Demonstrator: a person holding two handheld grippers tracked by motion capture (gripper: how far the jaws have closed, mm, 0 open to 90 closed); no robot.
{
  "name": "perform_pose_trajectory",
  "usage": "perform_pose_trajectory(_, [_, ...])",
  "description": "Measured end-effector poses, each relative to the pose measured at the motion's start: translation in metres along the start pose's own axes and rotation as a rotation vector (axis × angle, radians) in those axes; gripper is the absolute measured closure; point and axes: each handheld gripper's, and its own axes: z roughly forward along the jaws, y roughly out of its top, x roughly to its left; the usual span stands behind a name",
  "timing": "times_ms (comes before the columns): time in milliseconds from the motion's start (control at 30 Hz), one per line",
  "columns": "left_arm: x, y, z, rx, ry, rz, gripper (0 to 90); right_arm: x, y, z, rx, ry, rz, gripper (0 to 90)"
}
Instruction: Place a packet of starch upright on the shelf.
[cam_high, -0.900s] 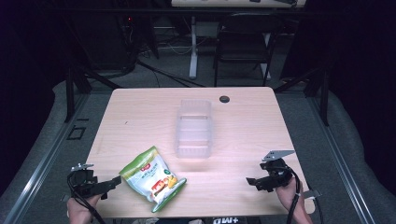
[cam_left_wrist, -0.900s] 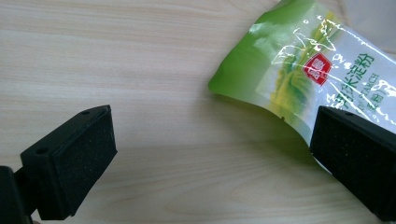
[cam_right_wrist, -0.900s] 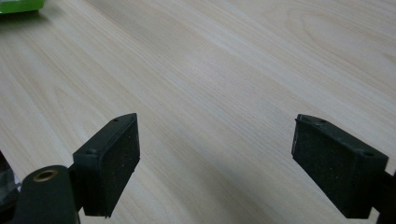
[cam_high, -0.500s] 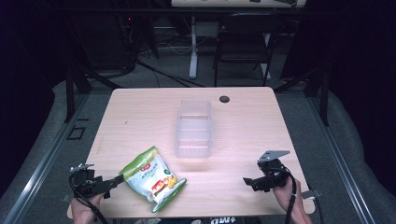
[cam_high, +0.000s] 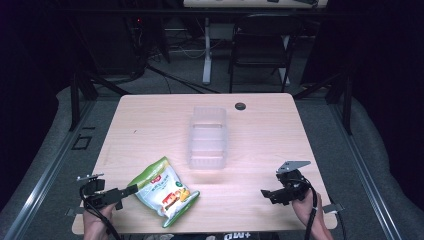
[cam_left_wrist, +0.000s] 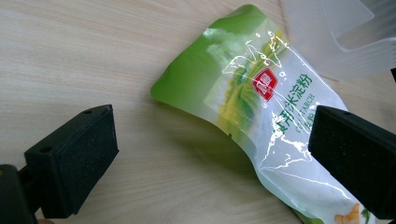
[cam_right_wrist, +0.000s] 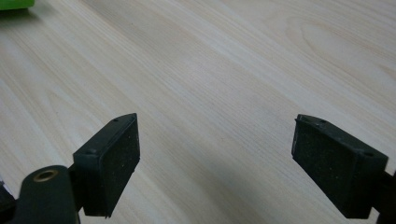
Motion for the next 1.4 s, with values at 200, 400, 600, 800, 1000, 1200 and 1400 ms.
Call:
perform_pose_trajectory(200, [-0.002, 0.004, 0.009, 0.026, -0.013, 0.009, 6.2, 0.003, 0.003, 0.001, -0.002, -0.004, -0.011, 14.7])
perform_pose_trajectory(400, [-0.007, 0.01, 0.017, 0.034, -0.003, 0.033, 9.4, 0.003, 0.002, 0.001, 0.008, -0.009, -0.014, 14.6])
perform_pose_trajectory(600, [-0.01, 0.009, 0.028, 0.068, 0.012, 0.048, 24.6, 0.002, 0.001, 0.002, 0.017, -0.002, -0.007, 14.7])
perform_pose_trajectory(800, [-0.01, 0.007, 0.025, 0.05, 0.003, 0.047, 38.7, 0.004, 0.002, -0.001, 0.0, -0.014, -0.012, 14.6])
perform_pose_trajectory(1000, [-0.01, 0.005, 0.029, 0.064, -0.017, 0.029, 39.5, 0.002, 0.001, 0.001, 0.013, -0.008, -0.005, 14.7])
perform_pose_trajectory(1200, [-0.005, 0.007, 0.029, 0.056, -0.033, -0.007, 36.0, 0.004, 0.002, 0.003, 0.023, 0.002, -0.011, 14.7])
perform_pose_trajectory(1400, [-0.011, 0.011, 0.042, 0.077, -0.051, 0.001, 40.4, 0.004, 0.002, 0.001, 0.022, -0.005, -0.017, 14.6])
